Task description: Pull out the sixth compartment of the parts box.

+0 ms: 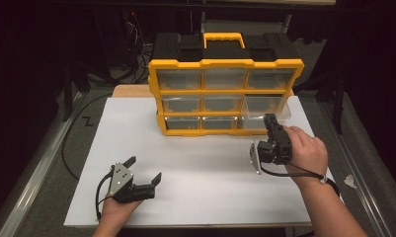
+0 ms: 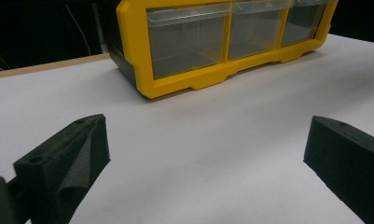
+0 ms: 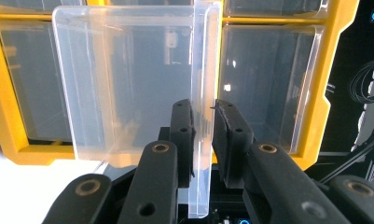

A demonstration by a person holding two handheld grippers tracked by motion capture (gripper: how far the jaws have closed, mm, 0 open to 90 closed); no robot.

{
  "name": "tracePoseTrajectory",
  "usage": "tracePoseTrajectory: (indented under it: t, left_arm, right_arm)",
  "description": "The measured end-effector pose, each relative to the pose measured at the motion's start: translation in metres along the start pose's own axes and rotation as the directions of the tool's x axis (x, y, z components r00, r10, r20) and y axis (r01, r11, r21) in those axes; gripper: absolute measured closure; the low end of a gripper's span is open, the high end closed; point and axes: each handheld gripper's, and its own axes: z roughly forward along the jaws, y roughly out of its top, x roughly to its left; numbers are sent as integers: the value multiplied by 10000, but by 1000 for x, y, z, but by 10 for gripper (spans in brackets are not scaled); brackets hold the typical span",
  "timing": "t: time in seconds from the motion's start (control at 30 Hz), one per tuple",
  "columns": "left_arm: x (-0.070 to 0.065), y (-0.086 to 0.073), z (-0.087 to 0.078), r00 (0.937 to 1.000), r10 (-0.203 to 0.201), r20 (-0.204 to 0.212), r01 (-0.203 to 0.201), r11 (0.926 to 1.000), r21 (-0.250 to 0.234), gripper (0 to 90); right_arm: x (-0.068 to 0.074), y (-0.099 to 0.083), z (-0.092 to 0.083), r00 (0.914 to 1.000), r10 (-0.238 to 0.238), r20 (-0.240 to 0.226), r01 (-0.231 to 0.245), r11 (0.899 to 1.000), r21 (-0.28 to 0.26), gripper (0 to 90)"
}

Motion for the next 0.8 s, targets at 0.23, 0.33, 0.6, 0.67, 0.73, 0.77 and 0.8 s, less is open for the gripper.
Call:
tracePoseTrajectory:
  t: [0.23,0.33,0.6,0.67,0.73,0.77,0.8]
  left_arm:
    - [0,0,0,10000,-5,-6,5,10000,3,9]
    - [0,0,0,10000,1,-4,-1,10000,4,9]
    - [0,0,0,10000,-8,-3,8,10000,8,9]
    - [0,0,0,10000,-5,-4,5,10000,12,9]
    - [0,0,0,10000,-3,-3,3,10000,3,9]
    - [0,0,0,10000,1,-9,-1,10000,9,9]
    - [0,0,0,10000,-7,-7,7,10000,13,9]
  right_arm:
    - [0,-2,-4,9999,-87,51,88,9999,-92,807]
    - [1,-2,-5,10000,-19,79,20,9999,-107,807]
    - [3,-2,-8,9999,-33,128,35,9999,-147,806]
    - [3,-2,-8,9999,-31,123,33,9999,-158,805]
    - [5,-2,-9,9999,19,113,-18,9999,-112,805]
    - [4,-2,-9,9999,-54,132,56,9999,-147,805]
    - [5,-2,-9,9998,-87,178,91,9997,-211,805]
